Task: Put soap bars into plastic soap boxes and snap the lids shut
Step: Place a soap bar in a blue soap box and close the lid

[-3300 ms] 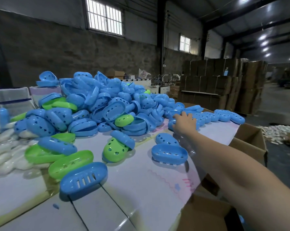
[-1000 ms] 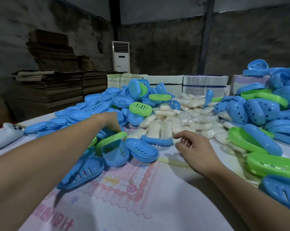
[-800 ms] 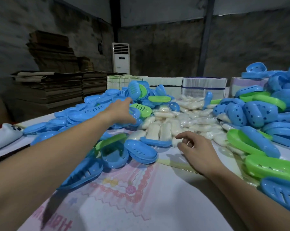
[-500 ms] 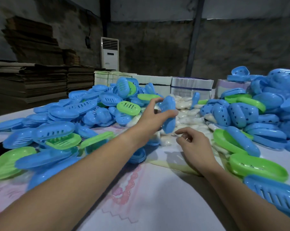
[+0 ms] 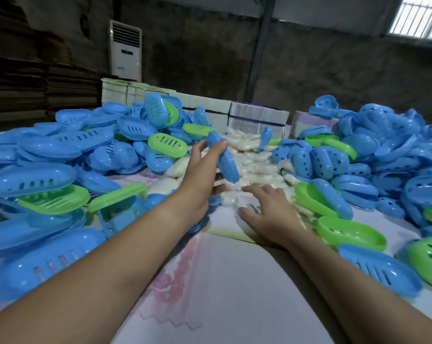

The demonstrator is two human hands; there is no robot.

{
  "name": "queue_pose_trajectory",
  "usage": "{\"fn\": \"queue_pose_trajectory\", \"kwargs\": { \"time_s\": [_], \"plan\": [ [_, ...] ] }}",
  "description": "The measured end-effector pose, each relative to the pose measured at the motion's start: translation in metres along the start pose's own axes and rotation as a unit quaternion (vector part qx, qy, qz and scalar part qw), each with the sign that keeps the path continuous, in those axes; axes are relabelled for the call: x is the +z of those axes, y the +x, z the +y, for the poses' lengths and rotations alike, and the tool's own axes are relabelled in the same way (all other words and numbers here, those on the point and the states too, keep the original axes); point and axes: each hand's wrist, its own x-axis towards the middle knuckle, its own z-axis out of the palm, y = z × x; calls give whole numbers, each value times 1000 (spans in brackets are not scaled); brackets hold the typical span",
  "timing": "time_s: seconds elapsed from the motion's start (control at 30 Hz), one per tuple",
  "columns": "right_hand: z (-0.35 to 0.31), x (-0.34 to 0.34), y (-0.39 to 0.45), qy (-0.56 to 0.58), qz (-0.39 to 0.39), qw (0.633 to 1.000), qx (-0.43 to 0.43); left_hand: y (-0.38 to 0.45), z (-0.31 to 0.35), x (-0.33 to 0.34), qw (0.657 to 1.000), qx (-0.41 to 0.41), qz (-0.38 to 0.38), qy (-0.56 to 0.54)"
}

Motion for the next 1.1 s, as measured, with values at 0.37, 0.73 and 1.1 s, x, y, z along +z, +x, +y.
{"fn": "queue_pose_trajectory", "kwargs": {
  "time_s": [0.37, 0.73, 1.1],
  "plan": [
    [-23, 20, 18, -50, -35, 998, -15, -8, 2, 3, 996, -42, -26, -74],
    [7, -17, 7, 60, 4, 994, 92, -11, -5, 5, 987, -42, -126, -85],
    [12, -54, 5, 458, 57, 856, 232, -7, -15, 4, 990, -50, -109, -74]
  ]
}}
